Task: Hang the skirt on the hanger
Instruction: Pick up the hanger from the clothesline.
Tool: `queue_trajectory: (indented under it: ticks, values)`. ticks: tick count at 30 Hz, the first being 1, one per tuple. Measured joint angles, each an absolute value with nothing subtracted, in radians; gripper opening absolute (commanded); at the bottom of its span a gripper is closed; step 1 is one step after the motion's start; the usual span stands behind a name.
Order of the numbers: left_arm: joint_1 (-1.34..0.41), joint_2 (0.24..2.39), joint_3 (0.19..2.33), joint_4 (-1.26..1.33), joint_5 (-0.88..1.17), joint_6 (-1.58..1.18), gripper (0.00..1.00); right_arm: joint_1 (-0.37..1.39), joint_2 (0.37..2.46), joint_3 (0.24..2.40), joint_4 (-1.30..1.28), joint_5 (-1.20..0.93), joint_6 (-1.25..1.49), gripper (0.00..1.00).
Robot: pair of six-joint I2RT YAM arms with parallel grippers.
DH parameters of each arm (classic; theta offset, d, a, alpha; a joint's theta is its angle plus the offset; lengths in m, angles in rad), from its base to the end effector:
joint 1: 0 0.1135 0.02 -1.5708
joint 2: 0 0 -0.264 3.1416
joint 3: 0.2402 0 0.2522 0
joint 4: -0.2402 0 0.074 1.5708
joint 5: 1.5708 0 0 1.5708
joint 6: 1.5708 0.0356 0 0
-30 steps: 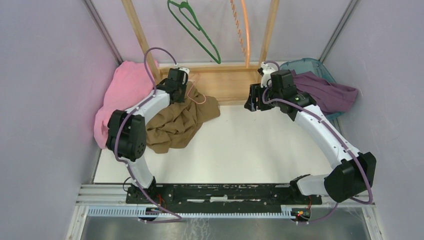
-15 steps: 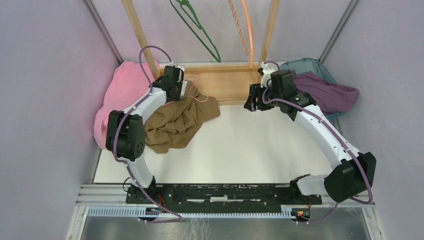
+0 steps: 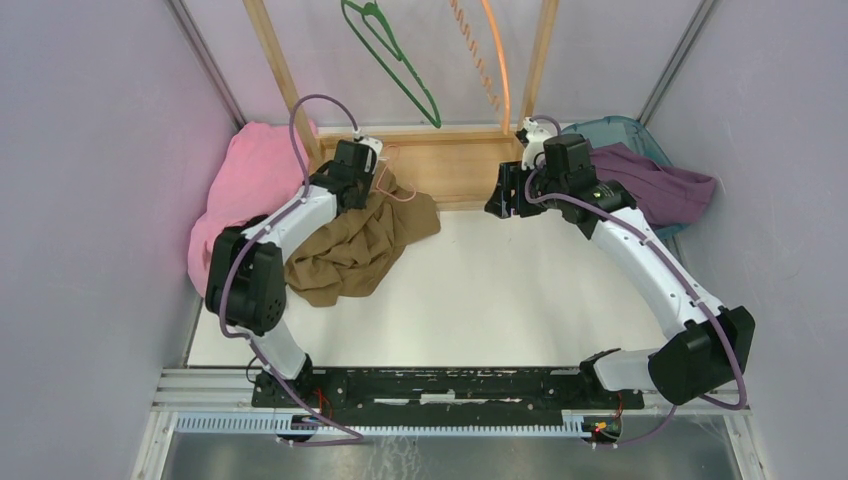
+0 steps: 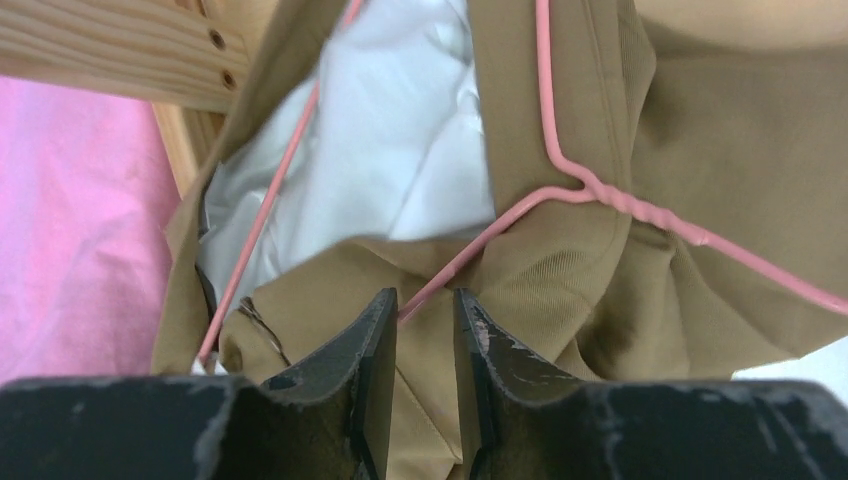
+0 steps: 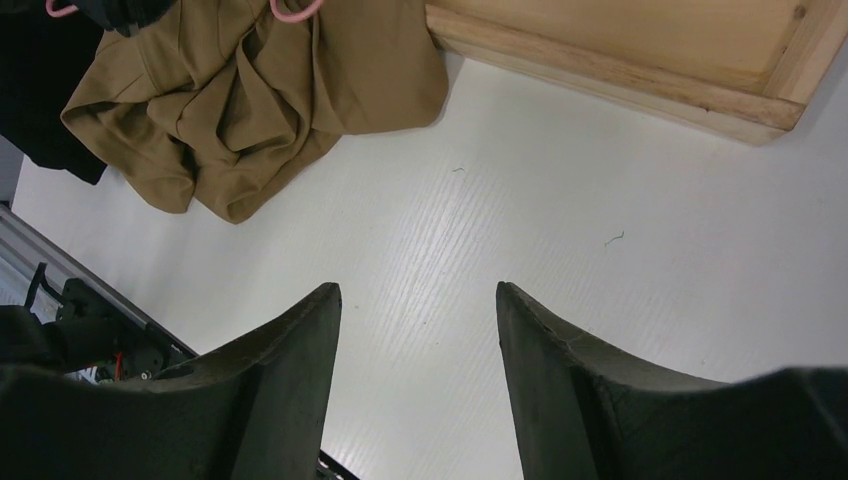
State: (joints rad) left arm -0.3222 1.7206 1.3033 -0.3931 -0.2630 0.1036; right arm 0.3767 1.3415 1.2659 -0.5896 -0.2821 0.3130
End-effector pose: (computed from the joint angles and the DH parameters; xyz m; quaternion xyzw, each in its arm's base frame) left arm 0.3656 -0.1123 0.2516 0.1470 0.9101 0.0809 0.3790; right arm 0.2697 0.1173 0.3451 -0.0898 0.8879 0.2654 0.3649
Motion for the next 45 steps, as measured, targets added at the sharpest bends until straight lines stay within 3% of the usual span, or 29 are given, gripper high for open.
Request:
queue_trajectory:
  ticks: [7, 9, 19, 22, 28, 31, 45]
  values:
    - [-0.357, 1.675, 1.193, -0.329, -0.303, 0.178, 0.38, 0.377, 1.330, 1.255, -0.593, -0.304, 0.334, 0.64]
    - [-0.357, 1.674, 1.192, -0.303, -0.319, 0.193, 0.47, 0.377, 1.316, 1.241, -0.592, -0.311, 0.338, 0.64]
    - [-0.355, 1.679, 1.162, -0.207, -0.365, 0.258, 0.45, 0.377, 1.302, 1.229, -0.592, -0.330, 0.348, 0.64]
    - [-0.355, 1.698, 1.162, -0.207, -0.363, 0.272, 0.40, 0.377, 1.303, 1.228, -0.592, -0.332, 0.348, 0.64]
    - [-0.355, 1.710, 1.162, -0.208, -0.361, 0.290, 0.13, 0.377, 1.317, 1.229, -0.591, -0.332, 0.348, 0.64]
    - [-0.355, 1.723, 1.180, -0.224, -0.377, 0.310, 0.06, 0.377, 1.326, 1.229, -0.591, -0.333, 0.351, 0.64]
    - [-0.256, 1.666, 1.286, -0.314, -0.382, 0.245, 0.04, 0.377, 1.339, 1.275, -0.609, -0.312, 0.351, 0.63]
